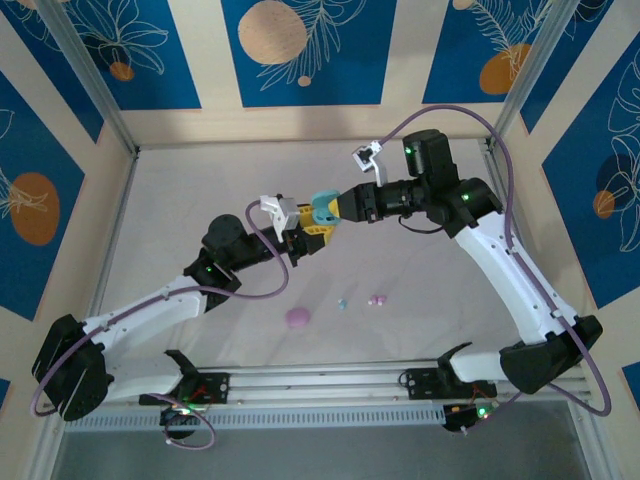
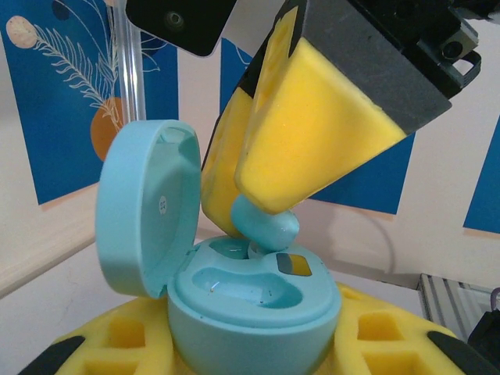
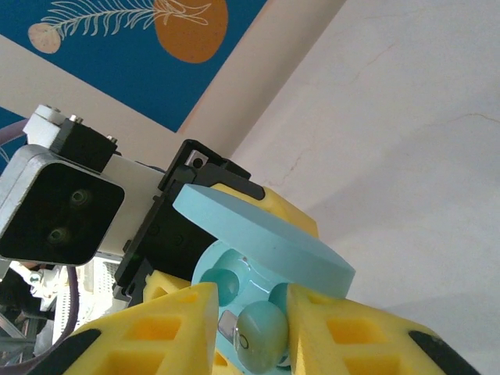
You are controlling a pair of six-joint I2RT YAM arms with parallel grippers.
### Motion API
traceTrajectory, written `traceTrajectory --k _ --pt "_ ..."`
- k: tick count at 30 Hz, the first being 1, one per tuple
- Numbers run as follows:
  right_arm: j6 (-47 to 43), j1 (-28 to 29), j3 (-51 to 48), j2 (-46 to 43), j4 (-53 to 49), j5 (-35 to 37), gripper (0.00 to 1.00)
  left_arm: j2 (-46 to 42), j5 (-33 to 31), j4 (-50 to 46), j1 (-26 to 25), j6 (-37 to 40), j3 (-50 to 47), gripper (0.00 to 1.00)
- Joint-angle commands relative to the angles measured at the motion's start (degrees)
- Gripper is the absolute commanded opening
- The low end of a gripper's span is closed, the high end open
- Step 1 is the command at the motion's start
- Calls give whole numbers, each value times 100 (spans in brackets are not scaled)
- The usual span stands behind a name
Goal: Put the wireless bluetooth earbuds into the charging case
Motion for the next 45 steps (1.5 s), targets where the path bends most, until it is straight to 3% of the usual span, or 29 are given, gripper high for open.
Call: traceTrajectory --k 1,27,35,40,45 --pt "-63 74 132 107 -279 184 31 -22 282 522 -83 -83 176 25" --pt "78 40 254 -222 -279 536 40 -53 159 545 -77 -43 117 25" --pt "193 -41 99 -748 -17 727 42 -94 65 513 -84 15 76 25" --pt "558 -464 -490 -1398 267 1239 43 -234 -76 458 -82 57 -31 25" --pt "1050 -1178 -1326 -1429 -332 1718 42 -413 -196 379 -79 53 -77 25"
